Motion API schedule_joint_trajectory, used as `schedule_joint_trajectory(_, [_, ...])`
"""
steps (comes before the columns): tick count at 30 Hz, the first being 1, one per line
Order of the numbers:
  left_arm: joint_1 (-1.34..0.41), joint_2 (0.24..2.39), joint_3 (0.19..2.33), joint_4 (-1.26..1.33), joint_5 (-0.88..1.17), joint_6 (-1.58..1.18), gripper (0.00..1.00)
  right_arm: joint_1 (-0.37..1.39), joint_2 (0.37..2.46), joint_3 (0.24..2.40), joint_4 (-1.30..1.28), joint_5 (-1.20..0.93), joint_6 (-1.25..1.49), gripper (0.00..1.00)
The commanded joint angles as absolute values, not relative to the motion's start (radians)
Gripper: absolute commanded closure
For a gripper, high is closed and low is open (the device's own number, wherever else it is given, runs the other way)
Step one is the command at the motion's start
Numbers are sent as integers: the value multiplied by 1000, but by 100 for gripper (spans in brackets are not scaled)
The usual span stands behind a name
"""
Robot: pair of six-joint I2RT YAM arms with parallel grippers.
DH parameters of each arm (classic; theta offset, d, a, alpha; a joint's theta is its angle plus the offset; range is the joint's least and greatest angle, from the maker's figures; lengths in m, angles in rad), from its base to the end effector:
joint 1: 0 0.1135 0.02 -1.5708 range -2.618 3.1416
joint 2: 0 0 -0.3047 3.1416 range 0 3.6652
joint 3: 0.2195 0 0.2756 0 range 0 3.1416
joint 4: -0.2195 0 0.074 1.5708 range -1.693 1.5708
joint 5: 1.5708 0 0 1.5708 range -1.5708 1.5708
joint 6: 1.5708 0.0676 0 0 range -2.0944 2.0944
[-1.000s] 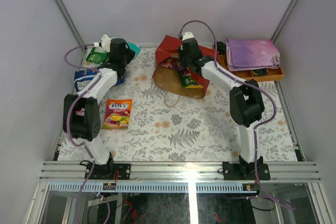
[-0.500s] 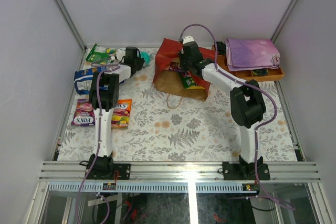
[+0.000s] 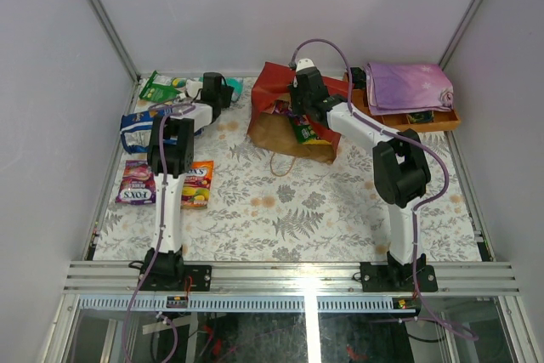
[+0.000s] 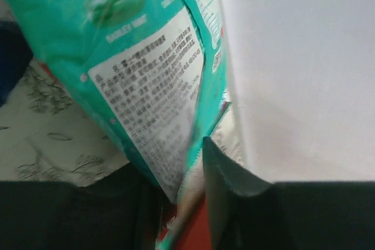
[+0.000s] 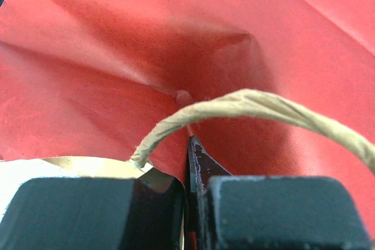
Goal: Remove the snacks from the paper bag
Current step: Place the snack at the center of the board.
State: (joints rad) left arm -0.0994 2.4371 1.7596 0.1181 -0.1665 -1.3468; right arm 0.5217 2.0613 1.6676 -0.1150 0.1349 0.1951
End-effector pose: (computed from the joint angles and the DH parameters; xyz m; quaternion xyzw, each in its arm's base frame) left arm 0.6166 -0.0502 0.1143 -0.5419 0.6841 -0.2649 0.4101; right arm 0.4884 0.2702 0.2658 -0.1062 0.8544 0.1228 0.4936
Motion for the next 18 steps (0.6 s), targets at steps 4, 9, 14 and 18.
schedule_joint_trajectory(4, [-78,2432,1870,68,-126,-1313,32,511,2014,1700,-120,128,209,100])
schedule_joint_trajectory(9, [-79,2291,1721,71,-128,-1300,0,512,2015,1709,-130,125,208,100])
schedule_joint_trajectory(14, [-94,2060,1468,152,-68,-1287,0,511,2008,1714,-137,135,197,100])
schedule_joint_trajectory(18, [-128,1862,1209,189,-50,-1254,0,511,1997,1718,-147,140,186,100])
